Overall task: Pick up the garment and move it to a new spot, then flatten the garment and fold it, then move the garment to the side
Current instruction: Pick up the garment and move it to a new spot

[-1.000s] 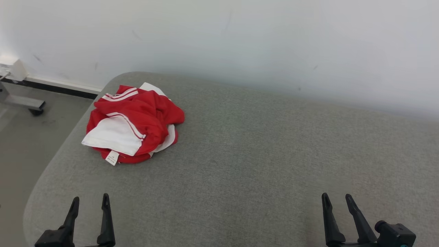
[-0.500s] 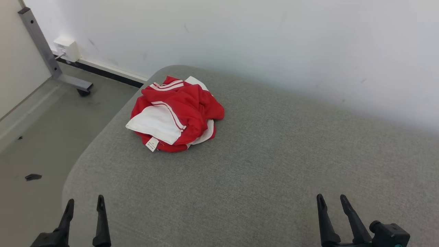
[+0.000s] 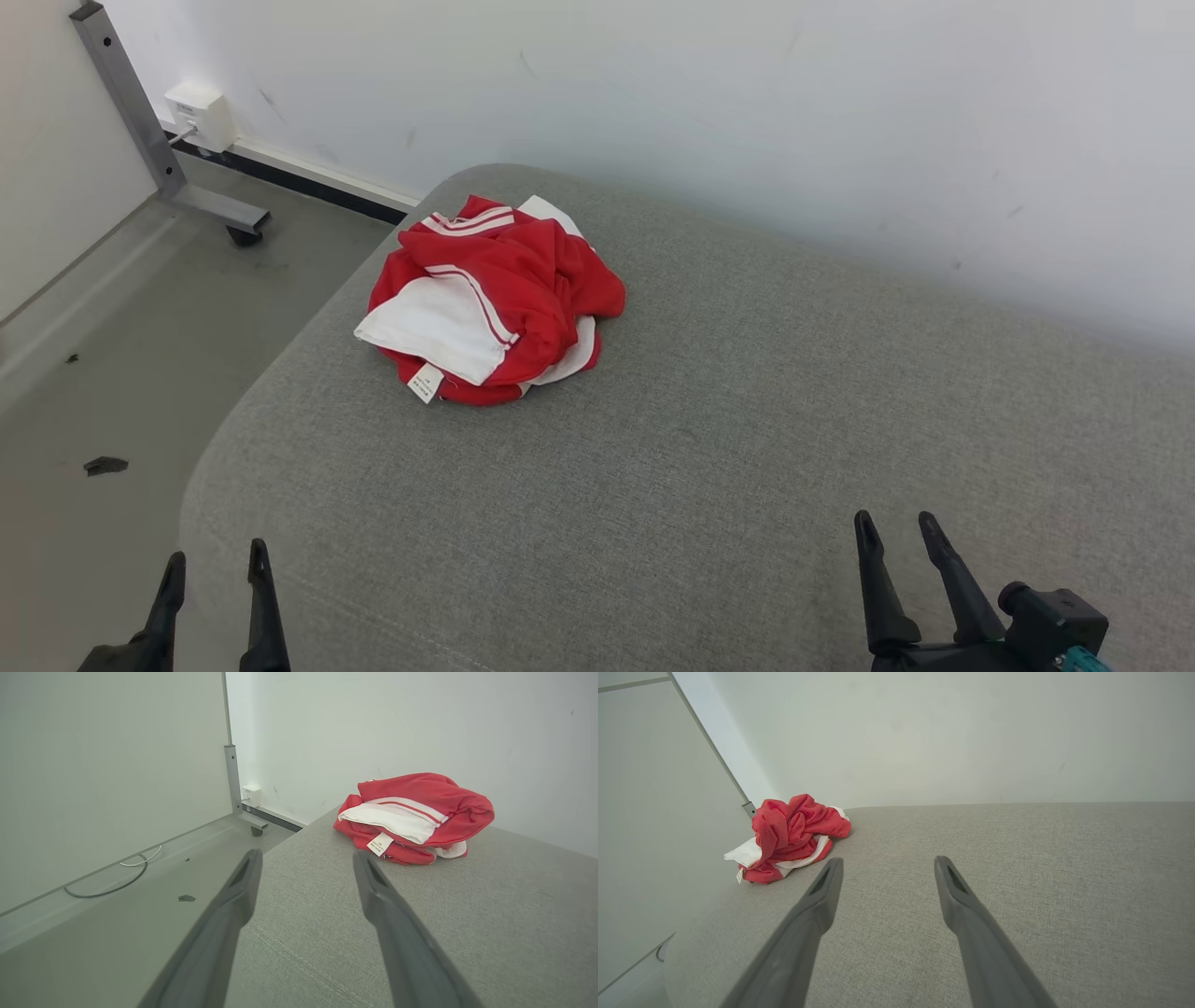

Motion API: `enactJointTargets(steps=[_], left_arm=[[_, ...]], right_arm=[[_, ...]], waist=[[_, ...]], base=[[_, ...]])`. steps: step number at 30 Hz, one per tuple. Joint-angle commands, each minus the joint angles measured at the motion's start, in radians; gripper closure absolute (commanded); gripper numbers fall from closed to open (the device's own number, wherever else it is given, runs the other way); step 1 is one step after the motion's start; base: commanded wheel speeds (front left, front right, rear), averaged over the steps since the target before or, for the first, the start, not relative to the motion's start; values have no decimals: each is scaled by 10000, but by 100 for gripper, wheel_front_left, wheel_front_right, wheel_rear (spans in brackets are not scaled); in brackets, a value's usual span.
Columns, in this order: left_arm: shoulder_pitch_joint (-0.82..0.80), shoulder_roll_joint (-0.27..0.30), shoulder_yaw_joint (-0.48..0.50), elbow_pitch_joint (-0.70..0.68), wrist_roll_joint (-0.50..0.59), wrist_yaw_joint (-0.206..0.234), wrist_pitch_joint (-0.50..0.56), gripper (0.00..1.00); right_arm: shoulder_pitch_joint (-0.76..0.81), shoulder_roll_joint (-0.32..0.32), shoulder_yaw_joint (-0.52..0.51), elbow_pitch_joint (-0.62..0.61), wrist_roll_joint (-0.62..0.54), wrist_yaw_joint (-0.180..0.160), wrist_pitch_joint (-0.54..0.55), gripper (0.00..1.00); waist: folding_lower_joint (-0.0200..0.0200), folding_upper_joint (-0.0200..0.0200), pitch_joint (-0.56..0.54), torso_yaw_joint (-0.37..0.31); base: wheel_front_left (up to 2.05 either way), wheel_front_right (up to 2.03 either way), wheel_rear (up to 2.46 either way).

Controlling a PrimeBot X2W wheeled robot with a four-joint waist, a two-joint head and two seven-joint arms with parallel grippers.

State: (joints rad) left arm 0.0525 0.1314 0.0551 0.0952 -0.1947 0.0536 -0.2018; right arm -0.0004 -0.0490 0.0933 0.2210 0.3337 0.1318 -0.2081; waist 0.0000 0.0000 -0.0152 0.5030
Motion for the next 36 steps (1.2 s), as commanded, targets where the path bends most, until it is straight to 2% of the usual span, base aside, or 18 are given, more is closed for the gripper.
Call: enactJointTargets(steps=[1,5,14,19,27,34,36], left_arm=[[-96,33,-33,52,-103,14,-28,0],[-329,22,-71,140,-193,-40,-14,0],[-2061,295,207,362,-668,-275,-194,0],[-4150,997,629,324,-960,-443,-57,0],[-6854,2246,1108,940,-1314,-728,486,0],[-8263,2883,1041,2116,-1508,-968,1374,0],[-8447,3042,1059,2615,-1578,-916,1791,0]], right_arm=[[45,-23,-86,-3,-49,-21,-39,0],[90,-22,-196,-57,-123,-21,-28,0],[-328,-26,-691,-517,-745,-21,343,0],[-826,-35,-1422,-1361,-1391,-21,736,0],[-1457,-76,-2040,-2181,-1636,-21,851,0],[-1662,-54,-2263,-2152,-1541,-21,602,0],[-1712,-49,-2236,-2112,-1512,-21,558,0]], waist=[[0,0,25,-15],[0,0,145,-151],[0,0,1233,-1338],[0,0,2509,-2427],[0,0,4011,-3898],[0,0,4631,-4547],[0,0,4696,-4641]], base=[[0,0,0],[0,0,0],[0,0,0],[0,0,0],[0,0,0],[0,0,0],[0,0,0]])
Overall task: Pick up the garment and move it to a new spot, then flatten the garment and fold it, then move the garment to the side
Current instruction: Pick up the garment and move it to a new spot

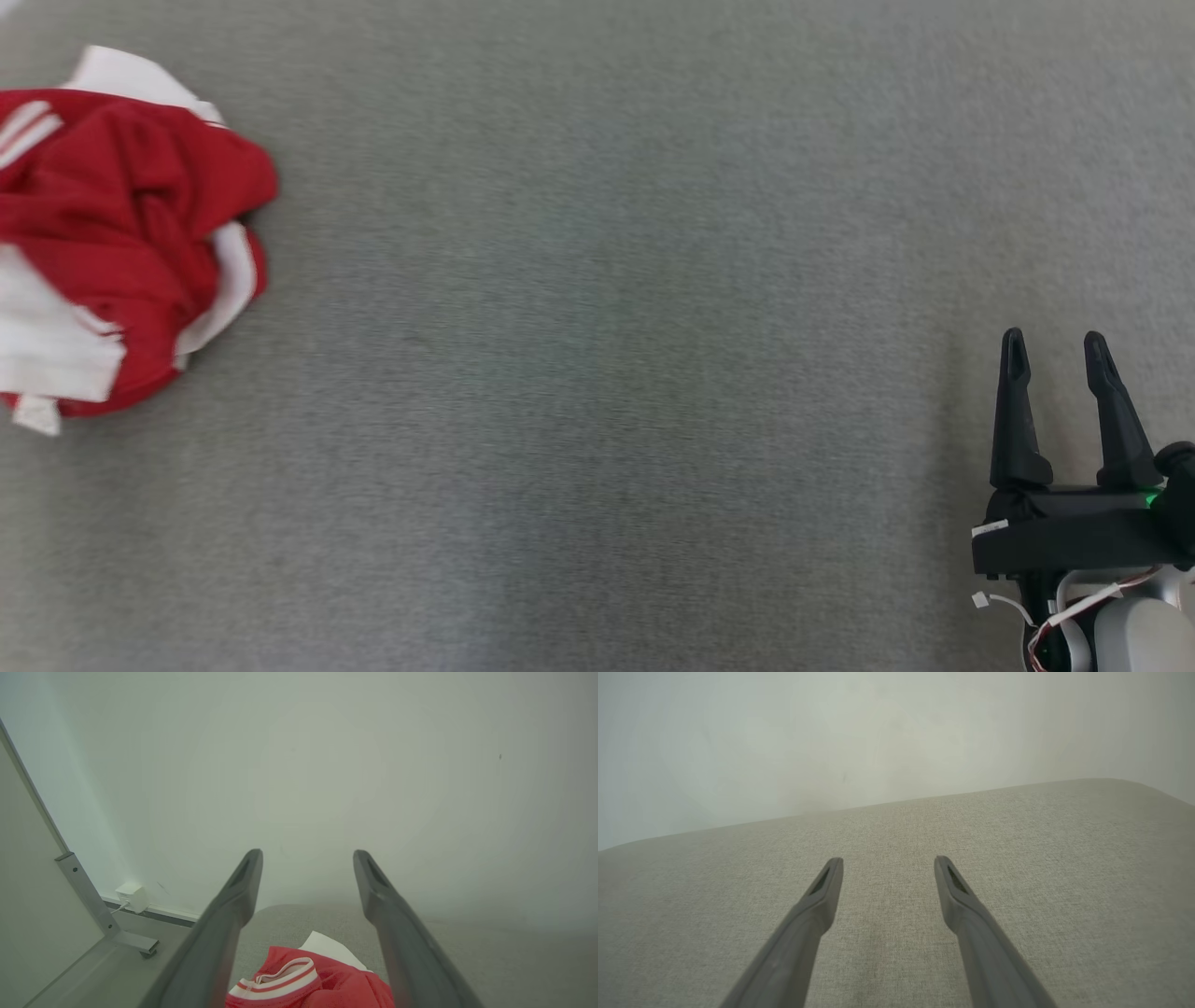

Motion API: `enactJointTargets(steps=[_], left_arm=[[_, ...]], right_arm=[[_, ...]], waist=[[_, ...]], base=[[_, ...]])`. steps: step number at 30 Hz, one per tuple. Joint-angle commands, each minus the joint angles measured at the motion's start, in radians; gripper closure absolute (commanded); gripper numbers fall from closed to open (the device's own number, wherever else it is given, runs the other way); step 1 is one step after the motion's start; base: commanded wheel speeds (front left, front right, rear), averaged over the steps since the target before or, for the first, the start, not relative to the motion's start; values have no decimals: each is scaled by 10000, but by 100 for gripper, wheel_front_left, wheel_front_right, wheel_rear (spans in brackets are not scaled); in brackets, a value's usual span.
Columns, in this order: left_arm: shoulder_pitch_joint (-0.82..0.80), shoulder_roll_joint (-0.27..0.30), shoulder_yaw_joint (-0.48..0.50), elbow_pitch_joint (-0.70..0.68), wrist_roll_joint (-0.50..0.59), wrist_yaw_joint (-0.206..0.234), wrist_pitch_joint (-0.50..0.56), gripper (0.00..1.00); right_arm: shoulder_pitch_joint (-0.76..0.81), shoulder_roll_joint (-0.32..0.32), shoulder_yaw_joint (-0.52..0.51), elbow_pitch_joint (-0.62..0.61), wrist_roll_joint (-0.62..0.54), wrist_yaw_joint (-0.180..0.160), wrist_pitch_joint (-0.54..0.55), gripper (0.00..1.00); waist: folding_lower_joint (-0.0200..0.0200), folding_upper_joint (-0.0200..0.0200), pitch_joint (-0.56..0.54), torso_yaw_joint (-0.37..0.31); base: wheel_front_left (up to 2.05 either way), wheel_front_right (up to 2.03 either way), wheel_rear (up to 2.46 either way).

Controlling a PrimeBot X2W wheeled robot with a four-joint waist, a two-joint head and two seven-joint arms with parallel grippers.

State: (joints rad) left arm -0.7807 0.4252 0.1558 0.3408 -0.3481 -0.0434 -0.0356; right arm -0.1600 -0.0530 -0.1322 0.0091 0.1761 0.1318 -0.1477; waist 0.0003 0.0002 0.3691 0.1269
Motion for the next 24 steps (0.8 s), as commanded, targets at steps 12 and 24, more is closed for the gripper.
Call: enactJointTargets(steps=[12,24], left_arm=[[-108,675,-169,2779,-840,-363,3342,0],[241,471,-734,4377,-1118,-650,4321,100]], right_arm=[[-201,3,5,171,5,-21,-157,0],[-166,10,96,251,-6,-21,-151,0]], waist=[[-3,-2,623,-1105],[-3,-2,387,-1187]], base=[[0,0,0],[0,0,0]])
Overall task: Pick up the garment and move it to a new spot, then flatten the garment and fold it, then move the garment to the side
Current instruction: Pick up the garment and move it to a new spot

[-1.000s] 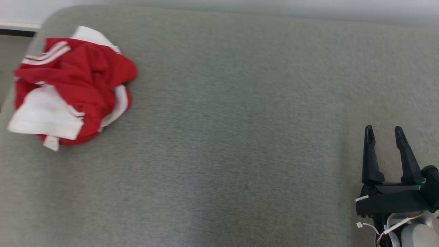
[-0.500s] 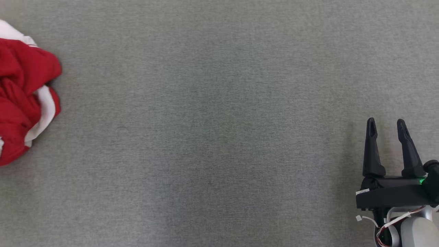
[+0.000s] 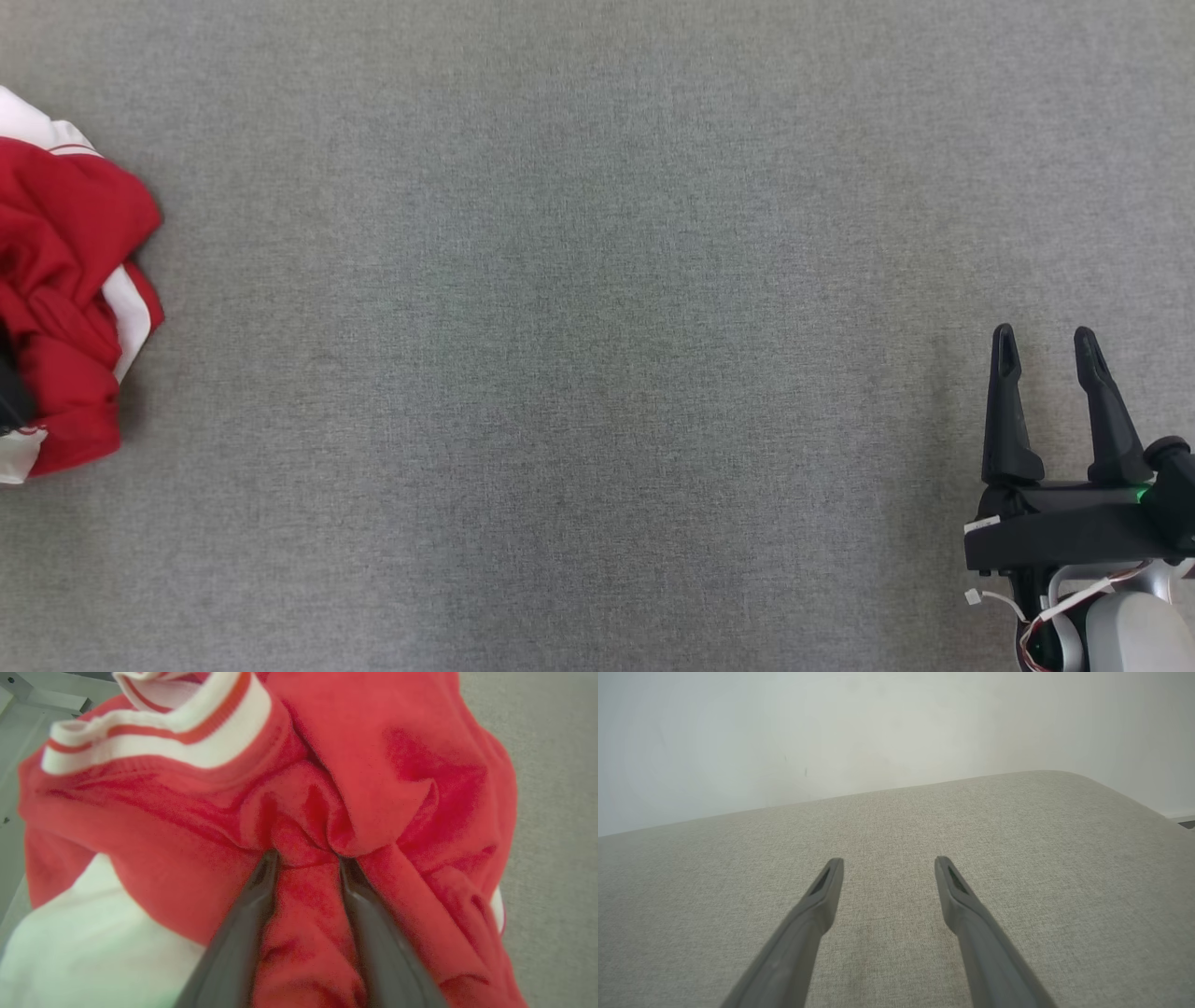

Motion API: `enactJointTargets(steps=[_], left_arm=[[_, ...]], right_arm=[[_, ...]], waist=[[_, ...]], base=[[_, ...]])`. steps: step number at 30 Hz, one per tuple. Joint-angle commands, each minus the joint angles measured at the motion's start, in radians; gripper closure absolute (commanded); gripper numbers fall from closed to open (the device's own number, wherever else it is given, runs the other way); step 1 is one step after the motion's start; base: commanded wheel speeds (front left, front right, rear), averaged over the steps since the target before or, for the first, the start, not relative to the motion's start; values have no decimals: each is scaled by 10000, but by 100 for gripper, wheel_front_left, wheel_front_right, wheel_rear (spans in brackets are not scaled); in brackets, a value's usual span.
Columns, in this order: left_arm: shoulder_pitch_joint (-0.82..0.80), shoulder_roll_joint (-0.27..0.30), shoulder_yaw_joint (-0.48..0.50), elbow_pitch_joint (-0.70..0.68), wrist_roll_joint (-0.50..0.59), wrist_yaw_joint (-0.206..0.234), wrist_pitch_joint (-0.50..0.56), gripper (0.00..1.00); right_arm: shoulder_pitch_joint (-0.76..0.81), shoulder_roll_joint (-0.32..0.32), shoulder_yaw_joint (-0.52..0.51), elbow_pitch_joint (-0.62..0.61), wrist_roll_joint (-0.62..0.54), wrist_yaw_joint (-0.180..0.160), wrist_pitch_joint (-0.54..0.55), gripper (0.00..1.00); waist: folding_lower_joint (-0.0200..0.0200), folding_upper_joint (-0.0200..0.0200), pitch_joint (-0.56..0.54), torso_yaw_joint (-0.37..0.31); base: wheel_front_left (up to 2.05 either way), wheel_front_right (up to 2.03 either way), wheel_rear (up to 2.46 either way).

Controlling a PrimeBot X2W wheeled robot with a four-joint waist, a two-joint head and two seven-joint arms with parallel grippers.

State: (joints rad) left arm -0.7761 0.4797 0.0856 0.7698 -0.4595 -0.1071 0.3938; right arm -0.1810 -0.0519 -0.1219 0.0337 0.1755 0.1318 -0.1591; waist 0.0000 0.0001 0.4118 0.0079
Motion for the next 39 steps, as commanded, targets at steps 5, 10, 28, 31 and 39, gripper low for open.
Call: enactJointTargets(steps=[5,10,28,31,39], left_arm=[[-7,160,-255,-183,270,-142,-1504,100],[-380,299,-224,-427,429,-96,-2954,100],[-2464,9,-1971,-4998,1596,-47,-3167,100],[-2820,-401,-2372,-5631,1491,-57,-2862,100],[-3067,-1422,-3358,-6176,1369,-68,-2491,100]], right_arm=[[173,7,-31,113,64,-21,-86,0],[212,12,37,395,171,-21,-135,0],[477,14,558,1784,1110,-21,-874,0],[460,14,664,1986,1240,-21,-957,0],[324,16,895,2340,1548,-21,-1051,0]], waist=[[0,-1,-388,90],[0,-1,-902,217],[0,-1,-2291,-606],[0,-1,-2334,-1050],[0,-1,-2240,-2194]], base=[[0,0,0],[0,0,0],[0,0,0],[0,0,0],[0,0,0]])
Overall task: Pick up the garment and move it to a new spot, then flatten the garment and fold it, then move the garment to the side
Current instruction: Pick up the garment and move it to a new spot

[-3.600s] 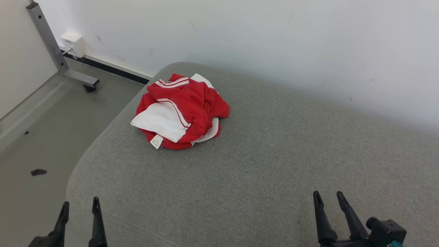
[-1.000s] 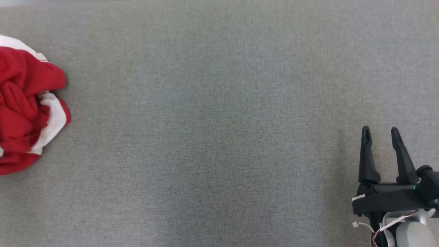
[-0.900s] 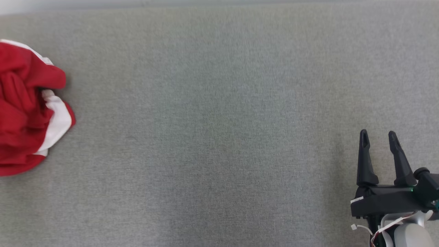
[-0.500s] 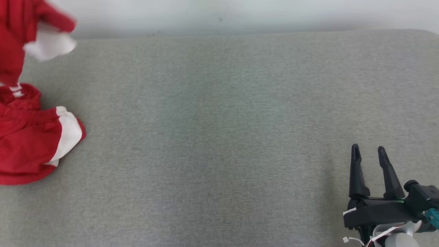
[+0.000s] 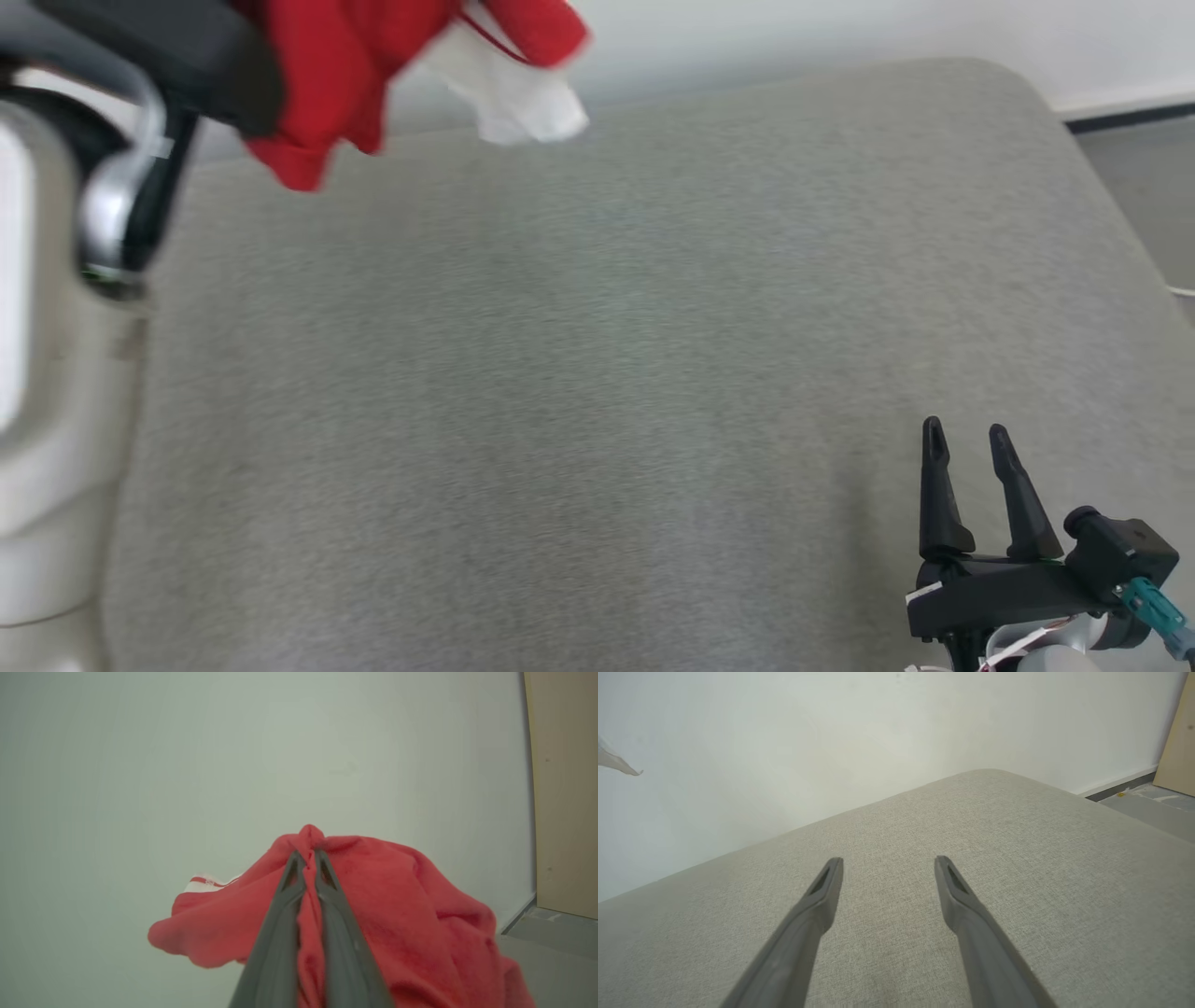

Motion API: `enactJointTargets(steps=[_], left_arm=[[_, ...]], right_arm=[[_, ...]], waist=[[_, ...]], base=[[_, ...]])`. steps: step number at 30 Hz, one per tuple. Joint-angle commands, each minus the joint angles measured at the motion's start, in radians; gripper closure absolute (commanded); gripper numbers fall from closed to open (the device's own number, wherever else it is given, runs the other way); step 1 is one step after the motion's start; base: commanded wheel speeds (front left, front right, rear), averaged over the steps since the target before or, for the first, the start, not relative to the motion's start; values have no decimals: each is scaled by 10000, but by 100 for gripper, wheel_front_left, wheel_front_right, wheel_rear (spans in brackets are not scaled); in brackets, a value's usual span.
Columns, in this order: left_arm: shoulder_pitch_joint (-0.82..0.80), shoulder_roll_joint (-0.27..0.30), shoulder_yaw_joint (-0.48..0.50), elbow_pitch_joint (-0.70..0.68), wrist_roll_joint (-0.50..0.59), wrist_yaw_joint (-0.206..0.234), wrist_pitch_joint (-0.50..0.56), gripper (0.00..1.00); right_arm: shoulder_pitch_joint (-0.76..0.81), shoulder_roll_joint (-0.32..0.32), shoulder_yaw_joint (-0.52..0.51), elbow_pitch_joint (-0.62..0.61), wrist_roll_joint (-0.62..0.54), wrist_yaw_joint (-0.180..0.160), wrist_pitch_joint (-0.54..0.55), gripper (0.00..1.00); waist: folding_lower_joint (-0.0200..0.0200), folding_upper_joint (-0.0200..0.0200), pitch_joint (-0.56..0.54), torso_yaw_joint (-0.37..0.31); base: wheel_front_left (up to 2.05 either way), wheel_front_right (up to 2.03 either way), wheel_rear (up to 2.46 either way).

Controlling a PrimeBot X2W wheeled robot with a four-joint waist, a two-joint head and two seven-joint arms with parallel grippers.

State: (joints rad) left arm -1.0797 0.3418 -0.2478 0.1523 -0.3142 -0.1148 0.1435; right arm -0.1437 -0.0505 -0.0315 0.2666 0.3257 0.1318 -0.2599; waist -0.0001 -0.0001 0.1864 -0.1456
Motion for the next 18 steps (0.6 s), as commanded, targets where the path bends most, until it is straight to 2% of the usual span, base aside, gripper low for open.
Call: enactJointTargets(steps=[1,9,18], left_arm=[[35,-164,-125,44,-111,6,-23,100],[1658,-1055,-962,850,-222,141,-730,100],[3905,-1593,-1487,2184,-292,398,-1926,100]], right_arm=[[-84,4,46,52,105,-21,-50,0],[-221,6,240,-46,253,-21,-64,0],[-317,2,511,-105,257,-21,-48,0]], waist=[[1,1,39,-821],[1,1,305,-1606],[1,1,602,-1701]], base=[[0,0,0],[0,0,0],[0,0,0]])
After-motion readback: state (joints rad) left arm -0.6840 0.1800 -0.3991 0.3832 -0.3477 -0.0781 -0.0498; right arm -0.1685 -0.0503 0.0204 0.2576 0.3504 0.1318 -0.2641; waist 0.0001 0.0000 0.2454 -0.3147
